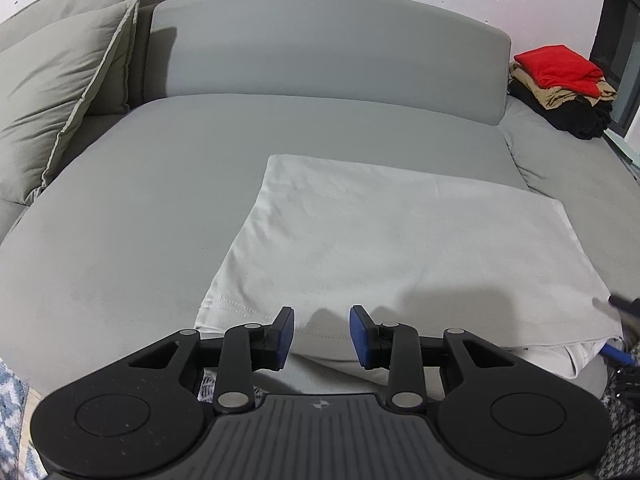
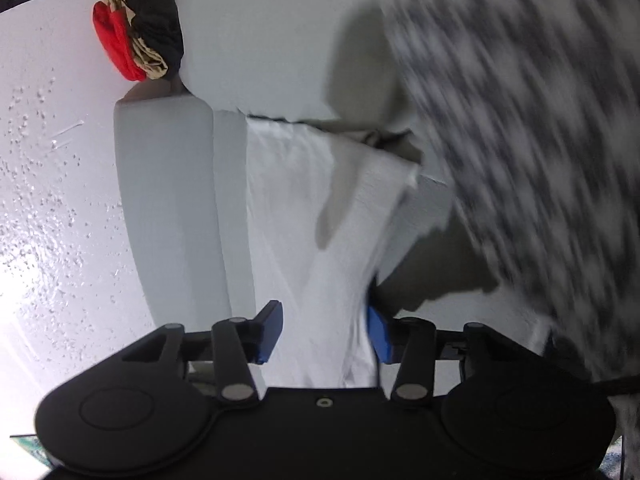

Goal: Fold clothes

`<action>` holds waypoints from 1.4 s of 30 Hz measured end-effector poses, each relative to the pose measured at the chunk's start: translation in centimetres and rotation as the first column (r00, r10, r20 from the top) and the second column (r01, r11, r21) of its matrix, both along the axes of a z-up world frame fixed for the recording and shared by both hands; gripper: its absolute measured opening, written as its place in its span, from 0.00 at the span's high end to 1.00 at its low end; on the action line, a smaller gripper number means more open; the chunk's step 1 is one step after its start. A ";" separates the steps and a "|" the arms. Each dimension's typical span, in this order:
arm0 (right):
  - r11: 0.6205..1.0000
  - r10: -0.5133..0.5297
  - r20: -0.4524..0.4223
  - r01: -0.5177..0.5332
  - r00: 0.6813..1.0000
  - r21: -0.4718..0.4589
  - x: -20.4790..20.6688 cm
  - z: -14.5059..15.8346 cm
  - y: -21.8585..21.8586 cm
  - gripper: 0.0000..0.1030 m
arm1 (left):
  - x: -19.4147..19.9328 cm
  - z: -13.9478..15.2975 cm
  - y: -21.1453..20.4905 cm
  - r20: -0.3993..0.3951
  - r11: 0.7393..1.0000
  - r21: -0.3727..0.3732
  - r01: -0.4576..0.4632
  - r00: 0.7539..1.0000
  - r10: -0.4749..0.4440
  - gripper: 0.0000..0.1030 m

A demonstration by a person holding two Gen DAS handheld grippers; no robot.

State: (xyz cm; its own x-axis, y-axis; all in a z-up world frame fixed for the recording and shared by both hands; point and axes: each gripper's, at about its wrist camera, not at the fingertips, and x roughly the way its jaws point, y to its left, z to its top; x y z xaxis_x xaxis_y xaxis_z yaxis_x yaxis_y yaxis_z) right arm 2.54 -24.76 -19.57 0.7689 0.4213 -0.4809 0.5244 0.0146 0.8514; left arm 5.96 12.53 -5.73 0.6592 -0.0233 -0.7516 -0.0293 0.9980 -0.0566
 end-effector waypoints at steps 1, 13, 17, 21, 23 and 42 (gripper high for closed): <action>1.000 -0.008 0.016 0.008 1.000 -0.010 0.3 -0.3 -0.1 0.62 | 0.1 0.0 0.0 -0.001 1.000 0.002 -0.002 1.000 0.002 0.68; 0.980 -0.045 0.071 0.058 0.996 -0.192 4.1 0.2 -2.8 0.72 | 2.6 -0.5 3.0 -0.037 0.995 0.043 -0.091 0.995 0.093 0.81; 0.959 0.000 0.002 0.000 1.000 -0.282 4.5 1.1 -2.5 0.96 | 4.0 -2.6 3.1 -0.175 0.983 0.183 -0.034 0.982 0.067 0.93; 0.825 0.115 -0.064 -0.131 0.991 -0.550 5.8 4.7 -0.5 0.96 | 3.3 -2.4 3.6 -0.140 0.987 0.161 -0.022 0.989 0.045 0.93; 0.742 0.146 -0.086 -0.167 0.986 -0.650 6.6 6.6 1.0 0.96 | 2.2 -1.8 4.3 -0.082 0.991 0.122 -0.048 0.995 0.059 0.87; -0.141 0.757 -0.277 -0.265 0.592 -0.954 10.7 13.5 32.3 0.96 | -3.1 1.7 12.9 0.087 0.944 -0.047 -0.326 0.940 0.329 0.73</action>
